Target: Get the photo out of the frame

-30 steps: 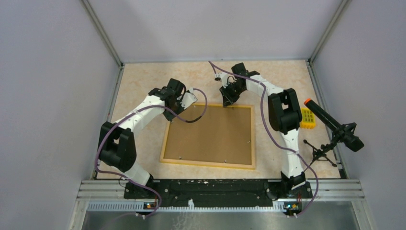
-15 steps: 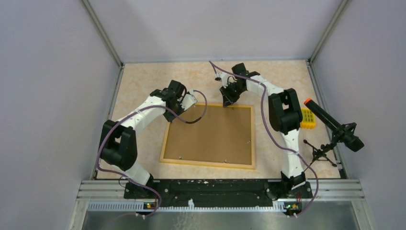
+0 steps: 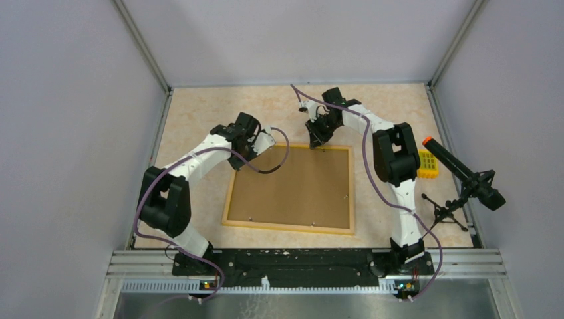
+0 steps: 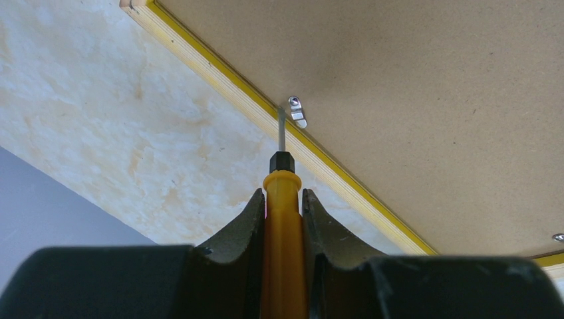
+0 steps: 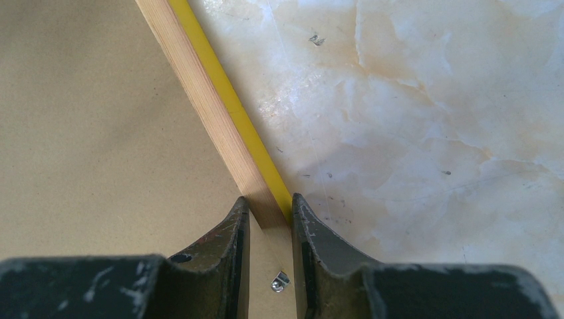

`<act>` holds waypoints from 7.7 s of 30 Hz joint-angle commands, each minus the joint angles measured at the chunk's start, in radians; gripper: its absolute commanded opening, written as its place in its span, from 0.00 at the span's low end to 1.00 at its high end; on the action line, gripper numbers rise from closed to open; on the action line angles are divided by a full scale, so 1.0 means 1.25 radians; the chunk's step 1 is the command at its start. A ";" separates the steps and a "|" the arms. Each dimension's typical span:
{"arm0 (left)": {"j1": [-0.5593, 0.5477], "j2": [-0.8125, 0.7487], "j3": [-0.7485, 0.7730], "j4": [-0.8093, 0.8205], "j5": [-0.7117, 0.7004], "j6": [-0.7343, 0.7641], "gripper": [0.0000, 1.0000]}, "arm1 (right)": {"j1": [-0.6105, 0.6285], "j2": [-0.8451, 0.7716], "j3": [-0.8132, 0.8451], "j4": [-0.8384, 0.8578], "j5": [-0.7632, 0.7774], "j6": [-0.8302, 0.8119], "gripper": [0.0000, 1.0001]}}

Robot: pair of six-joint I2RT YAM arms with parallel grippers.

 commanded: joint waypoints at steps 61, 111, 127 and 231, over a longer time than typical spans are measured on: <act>0.076 -0.170 0.002 -0.135 0.339 0.005 0.00 | 0.064 0.166 0.222 -0.016 0.257 0.119 0.00; 0.097 0.154 0.248 0.046 0.047 -0.043 0.00 | -0.041 -0.180 -0.338 0.170 0.272 0.646 0.00; 0.090 0.170 0.213 0.043 0.070 -0.042 0.00 | -0.041 -0.176 -0.345 0.175 0.266 0.649 0.00; 0.301 0.025 0.246 -0.101 0.543 -0.128 0.00 | -0.047 0.105 0.364 -0.013 -0.097 0.100 0.98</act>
